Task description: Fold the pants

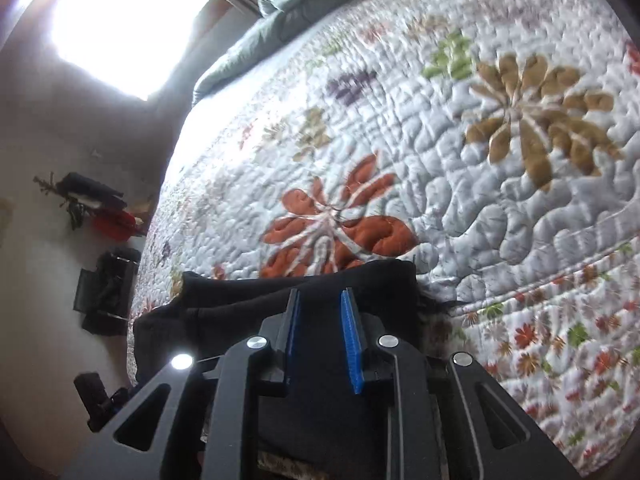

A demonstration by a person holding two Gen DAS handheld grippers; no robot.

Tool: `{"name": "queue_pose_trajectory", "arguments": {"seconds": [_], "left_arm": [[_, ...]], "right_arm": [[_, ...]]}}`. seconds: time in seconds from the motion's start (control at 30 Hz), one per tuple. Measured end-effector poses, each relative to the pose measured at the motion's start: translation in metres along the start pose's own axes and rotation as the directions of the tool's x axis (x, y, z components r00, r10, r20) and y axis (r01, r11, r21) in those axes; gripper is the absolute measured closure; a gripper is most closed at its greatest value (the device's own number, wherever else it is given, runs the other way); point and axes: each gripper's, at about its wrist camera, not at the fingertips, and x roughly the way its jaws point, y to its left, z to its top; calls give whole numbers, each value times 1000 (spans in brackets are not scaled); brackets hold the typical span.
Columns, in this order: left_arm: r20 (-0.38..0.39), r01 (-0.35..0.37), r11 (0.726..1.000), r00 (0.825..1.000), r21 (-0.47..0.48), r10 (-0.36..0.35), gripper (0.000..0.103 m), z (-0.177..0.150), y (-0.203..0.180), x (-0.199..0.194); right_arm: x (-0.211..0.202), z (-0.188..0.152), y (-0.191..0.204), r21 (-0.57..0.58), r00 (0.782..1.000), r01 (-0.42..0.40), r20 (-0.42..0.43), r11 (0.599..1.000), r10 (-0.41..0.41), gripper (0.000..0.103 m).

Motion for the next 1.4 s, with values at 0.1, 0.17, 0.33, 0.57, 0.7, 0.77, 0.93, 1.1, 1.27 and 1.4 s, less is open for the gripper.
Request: {"name": "queue_pose_trajectory", "arguments": {"seconds": [0.1, 0.17, 0.33, 0.57, 0.7, 0.77, 0.93, 1.1, 1.27, 1.4], "left_arm": [[22, 12, 995, 1000, -100, -10, 3, -4, 15, -8], [44, 21, 983, 999, -181, -13, 3, -8, 27, -16], [78, 11, 941, 997, -338, 16, 3, -17, 55, -26], [102, 22, 919, 995, -393, 20, 3, -12, 66, -21], [110, 35, 908, 994, -417, 12, 3, -10, 68, -15], [106, 35, 900, 994, -434, 12, 3, -12, 70, -10], [140, 77, 904, 990, -420, -19, 3, -12, 75, -8], [190, 148, 891, 979, -428, -71, 3, -17, 89, -13], [252, 200, 905, 962, -376, -108, 4, -13, 84, -28], [270, 256, 892, 949, -372, -160, 6, -6, 85, -29]], "right_arm": [[12, -3, 0, -33, 997, 62, -41, 998, -63, 84], [5, -3, 14, -74, 995, 87, -39, 993, -90, 75], [-13, 3, 87, -224, 996, 54, -56, 973, -68, 67], [25, -1, 224, -467, 981, -48, -189, 883, -47, 39], [73, -16, 312, -593, 941, -187, -336, 783, -29, 19], [97, -25, 344, -639, 921, -224, -386, 736, -54, 17], [174, -46, 416, -724, 853, -314, -499, 614, -152, 16], [251, -77, 461, -773, 753, -421, -590, 476, -292, 15], [300, -96, 490, -782, 691, -484, -617, 393, -377, 14], [324, -99, 498, -771, 673, -502, -633, 392, -383, 14]]}}
